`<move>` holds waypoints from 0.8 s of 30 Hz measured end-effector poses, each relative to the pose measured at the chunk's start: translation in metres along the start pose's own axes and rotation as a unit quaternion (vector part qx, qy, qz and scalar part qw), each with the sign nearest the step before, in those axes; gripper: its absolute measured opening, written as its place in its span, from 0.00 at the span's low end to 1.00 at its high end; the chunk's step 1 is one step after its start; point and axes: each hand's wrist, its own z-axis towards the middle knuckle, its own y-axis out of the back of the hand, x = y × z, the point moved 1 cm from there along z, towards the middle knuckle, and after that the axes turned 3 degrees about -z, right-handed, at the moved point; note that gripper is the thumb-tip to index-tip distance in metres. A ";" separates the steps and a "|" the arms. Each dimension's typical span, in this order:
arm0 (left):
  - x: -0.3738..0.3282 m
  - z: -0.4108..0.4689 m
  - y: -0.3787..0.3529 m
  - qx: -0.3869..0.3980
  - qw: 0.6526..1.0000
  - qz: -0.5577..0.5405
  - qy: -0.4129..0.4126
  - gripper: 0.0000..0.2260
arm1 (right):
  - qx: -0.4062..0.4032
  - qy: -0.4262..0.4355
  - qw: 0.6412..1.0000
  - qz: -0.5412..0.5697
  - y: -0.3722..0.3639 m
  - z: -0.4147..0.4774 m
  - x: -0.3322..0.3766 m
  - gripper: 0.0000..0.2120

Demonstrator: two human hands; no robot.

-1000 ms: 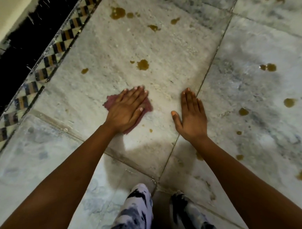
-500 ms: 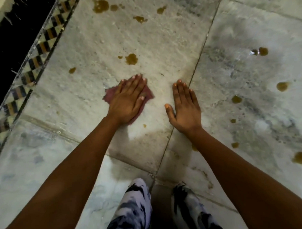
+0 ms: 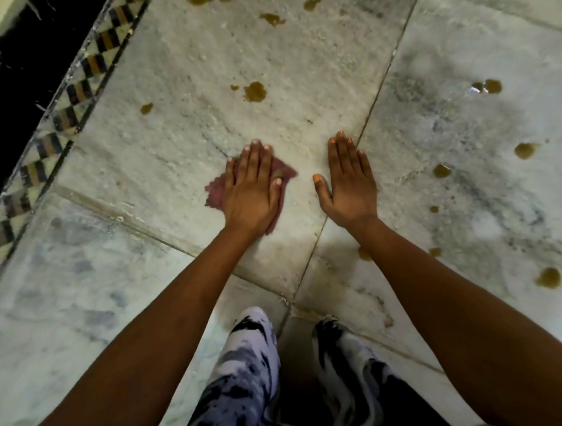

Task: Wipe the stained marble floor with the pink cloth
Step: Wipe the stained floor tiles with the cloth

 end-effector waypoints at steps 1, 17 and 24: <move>-0.008 0.005 -0.002 0.007 1.000 -0.004 0.004 0.27 | 0.002 0.000 1.000 -0.001 0.000 0.000 0.000 0.32; 0.049 0.044 0.018 -0.021 0.999 -0.024 0.039 0.26 | -0.003 0.010 1.000 -0.001 0.009 0.021 0.023 0.34; 0.089 -0.014 0.015 -0.006 0.995 0.011 -0.099 0.24 | 0.003 -0.014 1.000 0.002 0.001 0.062 0.050 0.34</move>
